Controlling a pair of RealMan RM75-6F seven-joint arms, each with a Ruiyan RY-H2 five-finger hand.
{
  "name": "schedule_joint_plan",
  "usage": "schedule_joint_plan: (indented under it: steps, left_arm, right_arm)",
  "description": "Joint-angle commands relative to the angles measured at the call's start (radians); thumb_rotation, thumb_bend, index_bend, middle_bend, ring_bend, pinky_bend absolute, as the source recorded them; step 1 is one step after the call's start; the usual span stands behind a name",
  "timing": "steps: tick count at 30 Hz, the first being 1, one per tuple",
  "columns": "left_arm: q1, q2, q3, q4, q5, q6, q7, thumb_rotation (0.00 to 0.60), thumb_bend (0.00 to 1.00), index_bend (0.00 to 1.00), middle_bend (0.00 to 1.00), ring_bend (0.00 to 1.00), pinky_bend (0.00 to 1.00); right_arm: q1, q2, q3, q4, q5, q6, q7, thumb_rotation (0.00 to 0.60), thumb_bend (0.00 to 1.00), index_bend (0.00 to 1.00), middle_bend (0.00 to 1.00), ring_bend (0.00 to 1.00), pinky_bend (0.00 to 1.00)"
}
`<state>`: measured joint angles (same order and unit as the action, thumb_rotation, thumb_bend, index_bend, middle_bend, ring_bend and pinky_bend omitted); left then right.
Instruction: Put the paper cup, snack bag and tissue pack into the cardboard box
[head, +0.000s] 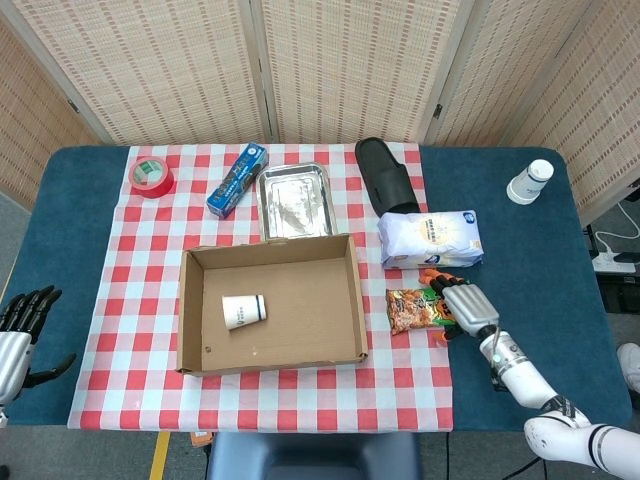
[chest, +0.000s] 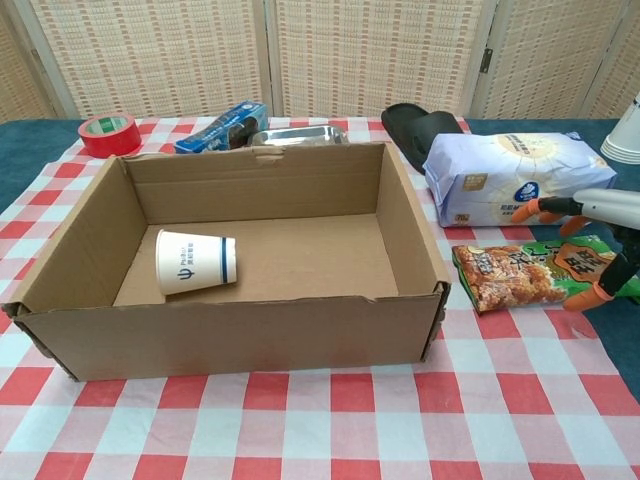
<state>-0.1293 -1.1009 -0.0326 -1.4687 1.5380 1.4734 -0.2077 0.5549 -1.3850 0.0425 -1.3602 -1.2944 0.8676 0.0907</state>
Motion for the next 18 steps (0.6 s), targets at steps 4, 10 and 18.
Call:
schedule_joint_plan:
  steps: [4,10,18]
  left_arm:
    - [0.0,0.001,0.0,0.001,0.0,0.001,-0.004,0.6,0.22,0.0,0.0,0.0,0.0]
    - [-0.001,0.0,-0.002,0.002,-0.006,-0.005,-0.005,0.6,0.22,0.0,0.0,0.0,0.0]
    - [-0.002,0.001,-0.006,0.008,-0.015,-0.01,-0.015,0.6,0.22,0.0,0.0,0.0,0.0]
  right_arm:
    - [0.005,-0.009,0.008,0.014,0.018,-0.017,-0.015,0.6,0.0,0.19,0.08,0.0,0.21]
    - [0.025,-0.033,0.025,0.048,0.045,-0.058,-0.015,0.6,0.0,0.21,0.09,0.01,0.22]
    - [0.037,-0.063,0.03,0.095,0.055,-0.084,-0.027,0.6,0.0,0.3,0.16,0.08,0.25]
